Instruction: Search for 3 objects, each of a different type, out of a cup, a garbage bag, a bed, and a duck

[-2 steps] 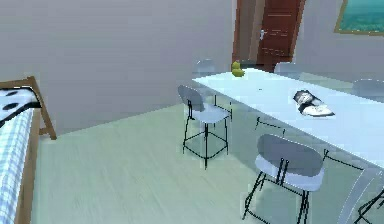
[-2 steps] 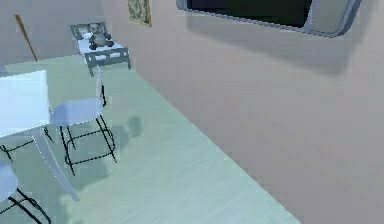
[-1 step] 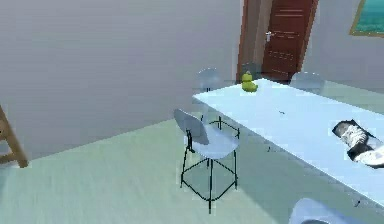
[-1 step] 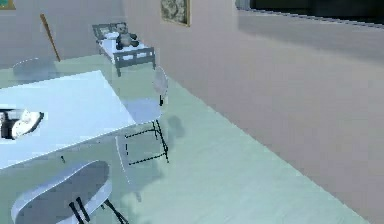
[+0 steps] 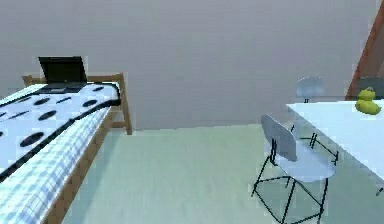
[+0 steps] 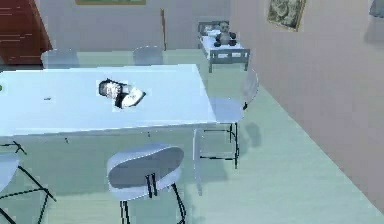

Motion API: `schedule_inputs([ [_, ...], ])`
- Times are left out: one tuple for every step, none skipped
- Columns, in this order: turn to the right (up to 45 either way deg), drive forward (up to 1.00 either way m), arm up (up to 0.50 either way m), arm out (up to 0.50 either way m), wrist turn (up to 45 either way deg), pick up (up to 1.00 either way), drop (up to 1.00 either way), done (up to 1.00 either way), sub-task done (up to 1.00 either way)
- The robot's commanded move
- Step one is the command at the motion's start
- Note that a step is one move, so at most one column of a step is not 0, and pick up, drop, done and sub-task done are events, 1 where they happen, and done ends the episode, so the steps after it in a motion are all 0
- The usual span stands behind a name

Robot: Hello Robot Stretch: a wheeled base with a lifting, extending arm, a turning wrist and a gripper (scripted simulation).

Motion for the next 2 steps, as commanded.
schedule_inputs([
  [0.0,1.0,0.0,0.0,0.0,0.0,0.0,0.0,0.0],
  [-18.0,0.0,0.0,0.0,0.0,0.0,0.0,0.0,0.0],
])
